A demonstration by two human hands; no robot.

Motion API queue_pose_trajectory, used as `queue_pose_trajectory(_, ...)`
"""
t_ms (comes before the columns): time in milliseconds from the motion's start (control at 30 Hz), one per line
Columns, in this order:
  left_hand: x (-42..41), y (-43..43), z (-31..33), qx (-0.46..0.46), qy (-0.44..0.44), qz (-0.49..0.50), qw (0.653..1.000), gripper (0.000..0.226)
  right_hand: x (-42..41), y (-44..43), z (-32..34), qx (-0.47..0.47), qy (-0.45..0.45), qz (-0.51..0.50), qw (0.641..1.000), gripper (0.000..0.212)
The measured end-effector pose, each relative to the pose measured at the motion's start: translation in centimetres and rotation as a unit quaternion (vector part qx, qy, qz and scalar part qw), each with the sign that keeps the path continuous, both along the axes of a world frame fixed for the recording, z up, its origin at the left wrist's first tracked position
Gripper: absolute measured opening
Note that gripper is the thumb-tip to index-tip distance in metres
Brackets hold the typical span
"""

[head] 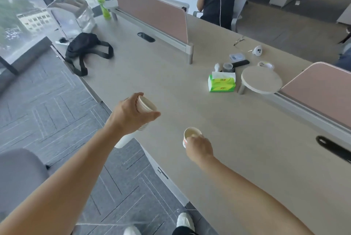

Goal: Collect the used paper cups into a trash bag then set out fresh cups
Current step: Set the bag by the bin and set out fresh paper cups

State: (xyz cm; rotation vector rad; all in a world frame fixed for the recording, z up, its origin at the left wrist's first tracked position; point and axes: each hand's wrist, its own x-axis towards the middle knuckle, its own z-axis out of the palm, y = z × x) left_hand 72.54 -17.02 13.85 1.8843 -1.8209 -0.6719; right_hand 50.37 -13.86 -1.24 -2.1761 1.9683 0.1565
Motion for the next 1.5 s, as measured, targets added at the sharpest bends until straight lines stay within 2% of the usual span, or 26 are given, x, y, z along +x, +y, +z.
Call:
queue_pose_trajectory(33,0.7,-0.6,-0.2,0.002,0.002,-0.003,1.000,0.086,0.6,-0.7,-0.1,0.018,0.013,-0.002,1.000,0.008)
queue_pose_trajectory(167,3.2,-3.3,-0.8,0.018,0.031,-0.044,0.998,0.081,2.0,-2.5,-2.0,0.024,0.065,-0.016,0.997,0.018)
queue_pose_trajectory(233,4.5,-4.7,-1.2,0.032,0.059,-0.075,0.995,0.082,2.7,-2.7,-2.2,0.018,0.056,-0.042,0.997,0.021)
queue_pose_trajectory(333,6.2,-6.7,-1.3,0.039,0.083,-0.119,0.989,0.088,3.8,-2.9,-1.1,-0.011,0.038,-0.101,0.994,0.011)
queue_pose_trajectory(467,7.9,-8.8,-1.3,0.049,0.103,-0.145,0.983,0.087,4.8,-3.9,1.6,-0.032,0.030,-0.161,0.986,0.022)
queue_pose_trajectory(500,8.3,-9.1,-1.4,0.050,0.109,-0.149,0.981,0.089,5.4,-4.2,2.7,-0.056,0.005,-0.177,0.983,0.027)
queue_pose_trajectory(567,9.2,-9.6,-1.7,0.050,0.113,-0.159,0.979,0.090,7.4,-5.1,5.6,-0.116,-0.117,-0.203,0.965,0.033)
queue_pose_trajectory(667,10.7,-10.0,-1.7,0.038,0.103,-0.172,0.979,0.086,12.3,-6.2,11.7,-0.171,-0.347,-0.166,0.907,0.020)
queue_pose_trajectory(733,11.8,-10.4,-1.5,0.023,0.093,-0.178,0.979,0.087,16.1,-6.6,15.1,-0.164,-0.416,-0.112,0.887,0.012)
queue_pose_trajectory(800,13.1,-10.7,-1.0,0.010,0.067,-0.186,0.980,0.082,19.1,-7.2,16.6,-0.124,-0.404,-0.075,0.903,0.015)
queue_pose_trajectory(867,14.4,-11.1,-0.6,-0.002,0.056,-0.193,0.980,0.077,21.5,-8.2,17.0,-0.095,-0.344,-0.062,0.932,0.025)
queue_pose_trajectory(967,16.3,-11.8,-0.5,-0.032,0.063,-0.197,0.978,0.074,24.1,-9.5,16.9,-0.079,-0.318,-0.065,0.942,0.041)
queue_pose_trajectory(1033,17.3,-12.3,-0.8,-0.035,0.077,-0.191,0.978,0.076,25.2,-10.3,16.8,-0.083,-0.305,-0.056,0.947,0.041)
queue_pose_trajectory(1167,19.1,-13.9,-1.8,-0.021,0.086,-0.168,0.982,0.076,26.2,-12.8,16.6,-0.071,-0.309,-0.060,0.947,0.042)
queue_pose_trajectory(1300,20.3,-16.2,-2.9,-0.003,0.079,-0.134,0.988,0.070,26.4,-16.6,16.1,-0.052,-0.357,-0.066,0.930,0.033)
queue_pose_trajectory(1400,21.7,-18.5,-3.6,0.014,0.079,-0.099,0.992,0.070,25.3,-20.0,15.1,-0.076,-0.410,-0.064,0.907,0.037)
queue_pose_trajectory(1433,22.2,-19.3,-3.9,0.017,0.069,-0.088,0.994,0.073,24.7,-21.1,14.5,-0.093,-0.406,-0.074,0.906,0.038)
queue_pose_trajectory(1500,23.0,-21.0,-4.3,0.029,0.051,-0.061,0.996,0.078,23.5,-23.2,12.5,-0.118,-0.328,-0.080,0.934,0.048)
